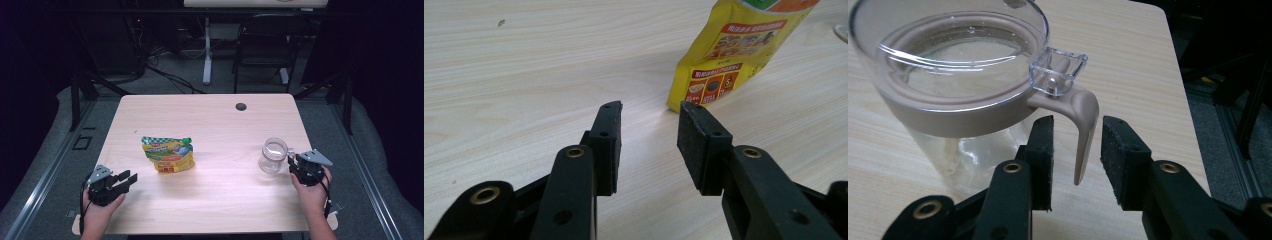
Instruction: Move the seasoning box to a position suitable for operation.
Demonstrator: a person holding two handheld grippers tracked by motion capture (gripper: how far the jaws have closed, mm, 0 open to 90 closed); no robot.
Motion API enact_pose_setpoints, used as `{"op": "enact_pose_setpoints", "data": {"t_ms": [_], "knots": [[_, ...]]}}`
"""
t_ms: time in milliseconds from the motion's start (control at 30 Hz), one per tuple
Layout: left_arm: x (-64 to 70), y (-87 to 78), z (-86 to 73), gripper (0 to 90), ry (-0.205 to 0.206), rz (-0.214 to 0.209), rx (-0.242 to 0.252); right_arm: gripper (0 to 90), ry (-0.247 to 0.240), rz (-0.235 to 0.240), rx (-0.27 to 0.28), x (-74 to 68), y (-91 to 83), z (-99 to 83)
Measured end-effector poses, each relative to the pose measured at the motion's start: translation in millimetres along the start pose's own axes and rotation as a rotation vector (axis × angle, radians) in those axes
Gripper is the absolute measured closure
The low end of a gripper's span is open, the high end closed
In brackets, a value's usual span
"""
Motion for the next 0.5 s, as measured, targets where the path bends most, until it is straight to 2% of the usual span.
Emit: {"op": "enact_pose_setpoints", "data": {"t_ms": [233,267,467,500], "knots": [[2.7,1.8,-0.7,62.2,0.011,-0.003,-0.007,74.8,-0.028,-0.029,0.0,0.9,6.2,1.0],[3.6,1.8,-0.6,62.2,0.011,-0.005,-0.007,77.7,-0.021,-0.032,0.0,2.5,6.1,1.5],[3.7,2.3,-0.7,62.3,0.017,-0.002,-0.006,79.7,-0.004,-0.055,-0.001,2.8,7.3,1.3],[3.5,2.3,-0.6,62.3,0.017,-0.002,-0.006,80.0,0.015,-0.049,0.006,2.3,7.7,1.6]]}}
Point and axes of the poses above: each handheld gripper's, and its own axes: y roughly forward along the jaws, z roughly out of its top, x roughly to its right, the point moved 10 cm from there along y, roughly forward along the jaws, and after that the axes turned 5 degrees about -x, right-handed, at the moved point
